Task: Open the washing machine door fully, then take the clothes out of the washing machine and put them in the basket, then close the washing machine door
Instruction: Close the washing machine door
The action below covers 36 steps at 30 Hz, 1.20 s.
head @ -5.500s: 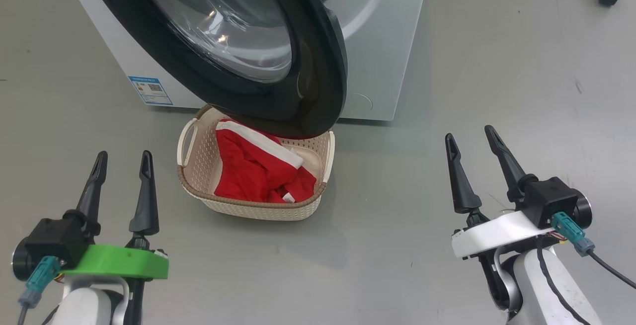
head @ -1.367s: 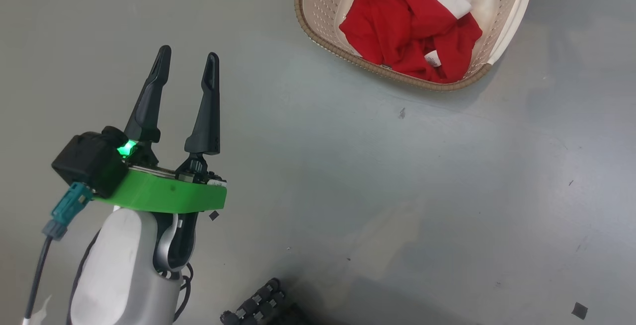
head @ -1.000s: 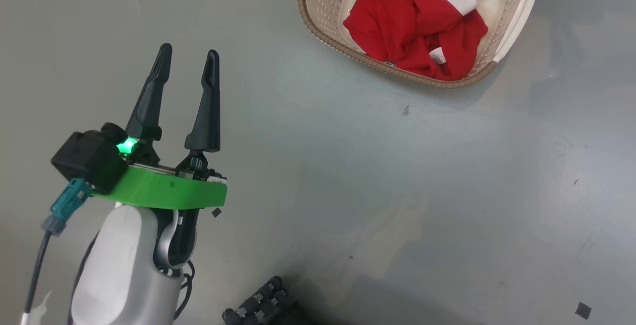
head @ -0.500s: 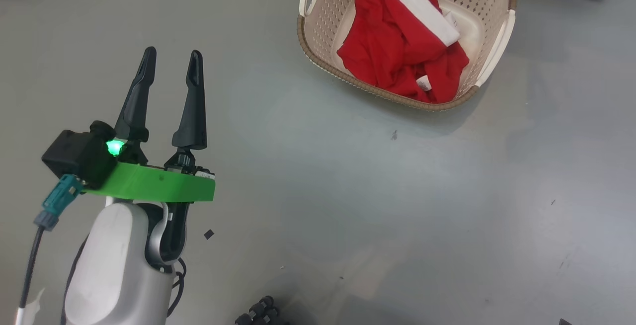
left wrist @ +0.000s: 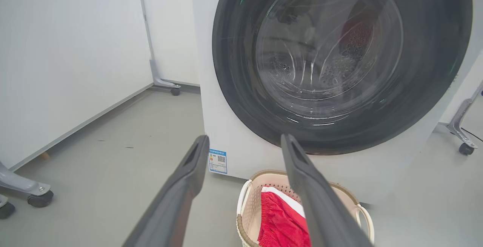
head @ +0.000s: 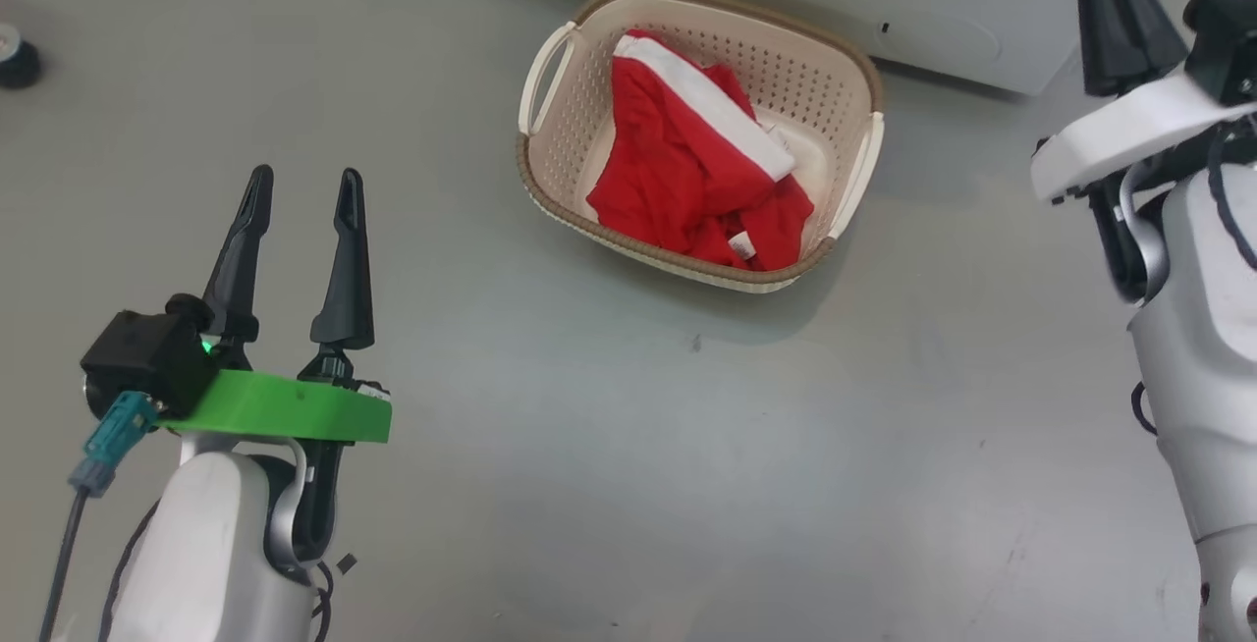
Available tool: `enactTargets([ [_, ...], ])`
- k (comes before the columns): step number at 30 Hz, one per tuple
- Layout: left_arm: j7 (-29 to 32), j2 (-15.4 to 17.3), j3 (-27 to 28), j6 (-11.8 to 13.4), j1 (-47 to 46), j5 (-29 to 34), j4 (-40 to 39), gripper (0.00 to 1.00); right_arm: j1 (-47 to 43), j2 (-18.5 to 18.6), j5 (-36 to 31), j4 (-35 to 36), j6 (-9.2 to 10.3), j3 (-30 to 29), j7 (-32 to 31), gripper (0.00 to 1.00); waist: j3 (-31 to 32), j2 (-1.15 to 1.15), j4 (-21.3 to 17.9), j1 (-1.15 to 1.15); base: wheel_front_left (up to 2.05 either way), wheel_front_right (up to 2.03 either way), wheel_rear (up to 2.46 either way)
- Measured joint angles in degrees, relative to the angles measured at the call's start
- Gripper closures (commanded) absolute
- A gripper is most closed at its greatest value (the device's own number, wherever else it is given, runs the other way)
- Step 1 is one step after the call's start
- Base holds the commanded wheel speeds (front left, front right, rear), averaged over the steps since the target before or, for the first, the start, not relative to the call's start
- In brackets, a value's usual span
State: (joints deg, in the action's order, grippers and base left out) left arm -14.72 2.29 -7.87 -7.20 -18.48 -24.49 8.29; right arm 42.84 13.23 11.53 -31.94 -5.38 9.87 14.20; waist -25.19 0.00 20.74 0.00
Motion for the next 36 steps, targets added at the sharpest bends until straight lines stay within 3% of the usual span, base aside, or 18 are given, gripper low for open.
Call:
enactTargets([
  [12,0.0,2.0,1.1,0.0,5.0,1.0,0.8,0.0,-10.7,-3.9,1.6,3.2,0.62,-1.0,0.1,1.0,8.3,0.0,-7.9,0.0,0.0,0.0,0.0],
  [27,0.0,2.5,2.4,0.0,9.1,1.6,0.9,0.0,-21.4,-6.4,3.0,10.0,2.47,-3.7,0.1,1.0,14.3,0.0,-17.1,0.0,0.0,0.0,0.0],
  [34,0.0,2.4,2.8,0.0,9.2,1.9,0.8,0.0,-24.9,-7.2,3.0,12.3,2.6,-4.4,0.1,1.0,15.2,0.0,-19.1,0.0,0.0,0.0,0.0],
  [35,0.0,2.4,2.6,0.0,9.2,1.9,0.8,0.0,-25.4,-7.4,3.0,12.9,3.11,-4.8,0.1,0.78,15.3,0.0,-19.3,0.0,0.0,0.0,0.0],
  [36,0.0,2.4,2.4,0.0,9.2,1.9,0.8,0.0,-25.9,-7.5,3.1,13.5,3.55,-5.4,0.1,0.34,15.4,0.0,-19.5,0.0,0.0,0.0,0.0],
])
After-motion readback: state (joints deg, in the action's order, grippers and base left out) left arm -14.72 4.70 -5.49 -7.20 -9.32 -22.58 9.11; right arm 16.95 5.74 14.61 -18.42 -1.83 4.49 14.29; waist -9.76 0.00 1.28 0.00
